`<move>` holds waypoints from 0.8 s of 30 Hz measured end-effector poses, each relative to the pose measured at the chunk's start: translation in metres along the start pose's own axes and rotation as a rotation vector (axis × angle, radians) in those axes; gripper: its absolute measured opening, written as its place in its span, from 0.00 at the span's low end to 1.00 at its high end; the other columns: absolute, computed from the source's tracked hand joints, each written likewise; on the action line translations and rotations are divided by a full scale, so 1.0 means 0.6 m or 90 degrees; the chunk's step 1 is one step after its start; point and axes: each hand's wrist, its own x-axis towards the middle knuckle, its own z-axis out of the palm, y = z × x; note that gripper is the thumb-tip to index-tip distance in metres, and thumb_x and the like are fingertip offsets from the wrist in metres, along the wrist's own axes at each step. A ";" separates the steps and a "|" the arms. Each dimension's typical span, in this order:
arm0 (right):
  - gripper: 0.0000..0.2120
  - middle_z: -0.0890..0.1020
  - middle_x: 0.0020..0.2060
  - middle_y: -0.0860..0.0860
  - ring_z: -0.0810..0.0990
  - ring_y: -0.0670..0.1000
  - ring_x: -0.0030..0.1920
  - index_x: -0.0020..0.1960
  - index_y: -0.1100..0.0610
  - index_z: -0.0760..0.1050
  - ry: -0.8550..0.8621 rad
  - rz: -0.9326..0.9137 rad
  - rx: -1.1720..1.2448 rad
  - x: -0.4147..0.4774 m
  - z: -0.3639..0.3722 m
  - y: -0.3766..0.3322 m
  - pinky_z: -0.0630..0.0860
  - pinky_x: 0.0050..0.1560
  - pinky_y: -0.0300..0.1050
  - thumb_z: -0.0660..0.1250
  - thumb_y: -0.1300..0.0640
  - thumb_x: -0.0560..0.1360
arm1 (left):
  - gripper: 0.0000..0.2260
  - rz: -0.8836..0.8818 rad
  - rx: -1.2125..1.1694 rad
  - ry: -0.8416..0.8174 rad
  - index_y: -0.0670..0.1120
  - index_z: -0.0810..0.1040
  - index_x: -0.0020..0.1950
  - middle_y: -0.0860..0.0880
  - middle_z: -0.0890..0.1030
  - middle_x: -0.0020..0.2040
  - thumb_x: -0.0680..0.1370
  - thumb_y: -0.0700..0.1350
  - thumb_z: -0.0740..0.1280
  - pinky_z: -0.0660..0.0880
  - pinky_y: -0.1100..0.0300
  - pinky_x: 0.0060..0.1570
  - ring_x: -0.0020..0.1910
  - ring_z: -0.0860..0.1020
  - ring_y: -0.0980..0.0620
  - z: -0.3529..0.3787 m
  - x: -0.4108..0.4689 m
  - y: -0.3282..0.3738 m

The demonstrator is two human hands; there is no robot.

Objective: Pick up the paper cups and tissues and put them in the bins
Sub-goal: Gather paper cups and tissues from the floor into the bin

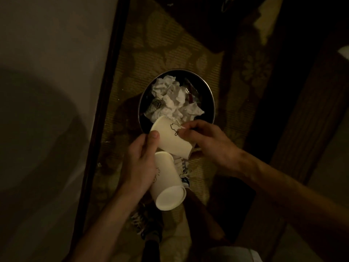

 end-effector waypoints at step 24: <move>0.26 0.65 0.73 0.52 0.58 0.55 0.73 0.70 0.49 0.71 0.270 -0.241 -0.768 0.116 -0.043 0.030 0.60 0.65 0.54 0.51 0.37 0.80 | 0.14 -0.010 -0.033 0.042 0.48 0.76 0.57 0.55 0.76 0.43 0.75 0.33 0.64 0.69 0.74 0.24 0.34 0.76 0.72 -0.012 0.058 -0.015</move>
